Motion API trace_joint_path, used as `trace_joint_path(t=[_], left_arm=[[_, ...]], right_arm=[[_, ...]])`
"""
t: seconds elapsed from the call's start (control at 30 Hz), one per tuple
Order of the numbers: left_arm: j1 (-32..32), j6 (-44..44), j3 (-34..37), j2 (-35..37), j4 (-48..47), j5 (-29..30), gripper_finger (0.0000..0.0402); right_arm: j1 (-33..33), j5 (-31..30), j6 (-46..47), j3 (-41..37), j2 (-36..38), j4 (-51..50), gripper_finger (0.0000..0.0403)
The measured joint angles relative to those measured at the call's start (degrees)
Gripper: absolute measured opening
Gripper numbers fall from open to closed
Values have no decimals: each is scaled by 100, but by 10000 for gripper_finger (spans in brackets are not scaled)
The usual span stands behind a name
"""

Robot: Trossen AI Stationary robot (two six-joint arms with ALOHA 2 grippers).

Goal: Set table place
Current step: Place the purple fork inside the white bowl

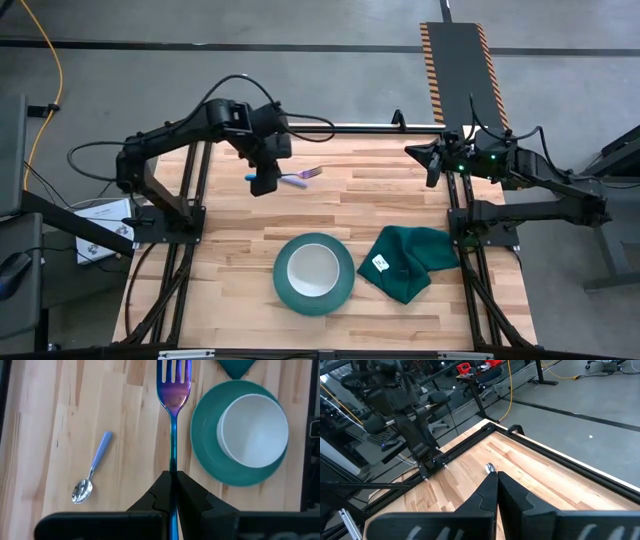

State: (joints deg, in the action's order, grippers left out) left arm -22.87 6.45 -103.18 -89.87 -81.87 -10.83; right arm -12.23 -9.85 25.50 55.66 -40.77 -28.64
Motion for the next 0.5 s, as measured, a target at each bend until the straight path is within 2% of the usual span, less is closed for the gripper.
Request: trace_joint_path(t=[0.5], left_arm=[[0,-845,2,712,-566,341,7]], right_arm=[[0,-2,1,0,-2,0,0]])
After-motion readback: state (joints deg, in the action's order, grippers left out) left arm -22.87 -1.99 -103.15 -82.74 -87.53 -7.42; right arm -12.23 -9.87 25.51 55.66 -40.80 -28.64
